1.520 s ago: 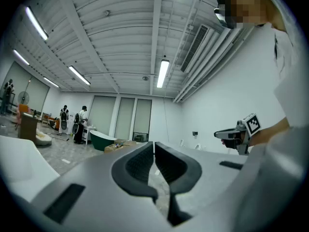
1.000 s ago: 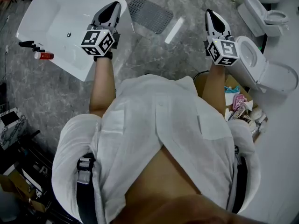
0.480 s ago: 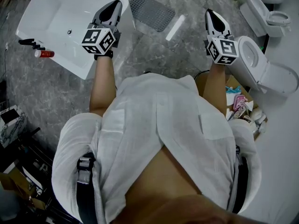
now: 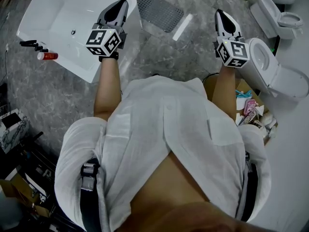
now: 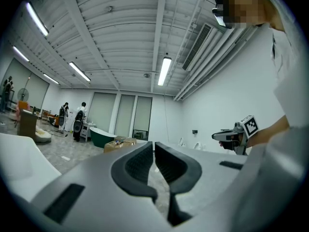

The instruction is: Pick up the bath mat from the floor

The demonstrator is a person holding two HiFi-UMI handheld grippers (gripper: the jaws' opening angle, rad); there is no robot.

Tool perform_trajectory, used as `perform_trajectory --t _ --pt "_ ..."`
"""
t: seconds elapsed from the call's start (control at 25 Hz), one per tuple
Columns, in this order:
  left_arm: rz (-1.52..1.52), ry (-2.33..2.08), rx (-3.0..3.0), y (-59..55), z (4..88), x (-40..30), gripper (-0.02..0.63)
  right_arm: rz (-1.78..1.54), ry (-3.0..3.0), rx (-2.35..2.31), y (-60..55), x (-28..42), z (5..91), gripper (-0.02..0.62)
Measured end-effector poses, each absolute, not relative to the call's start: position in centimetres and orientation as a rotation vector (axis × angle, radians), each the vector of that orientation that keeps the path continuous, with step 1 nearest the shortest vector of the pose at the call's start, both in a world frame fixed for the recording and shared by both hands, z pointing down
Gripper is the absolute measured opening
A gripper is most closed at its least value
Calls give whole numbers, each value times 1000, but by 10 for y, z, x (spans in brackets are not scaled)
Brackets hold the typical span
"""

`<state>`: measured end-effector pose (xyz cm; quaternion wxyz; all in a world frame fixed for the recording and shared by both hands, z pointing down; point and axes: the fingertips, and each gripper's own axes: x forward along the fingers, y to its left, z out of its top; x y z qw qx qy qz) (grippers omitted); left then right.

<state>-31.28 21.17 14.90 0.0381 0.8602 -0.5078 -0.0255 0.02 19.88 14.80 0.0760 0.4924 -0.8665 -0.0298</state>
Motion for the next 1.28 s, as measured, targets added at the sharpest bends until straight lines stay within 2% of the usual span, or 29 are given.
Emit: perform_trajectory --t 0.44,0.76,1.28 --pt "-96 -1511 2653 200 153 -312 18 -91 -2589 1477 196 -9 147 29" --pt "-84 -1457 2679 177 158 -279 18 -89 -2583 1487 178 12 151 29" --pt "-24 -1503 2602 78 176 -246 18 9 -2617 1456 64 53 177 29"
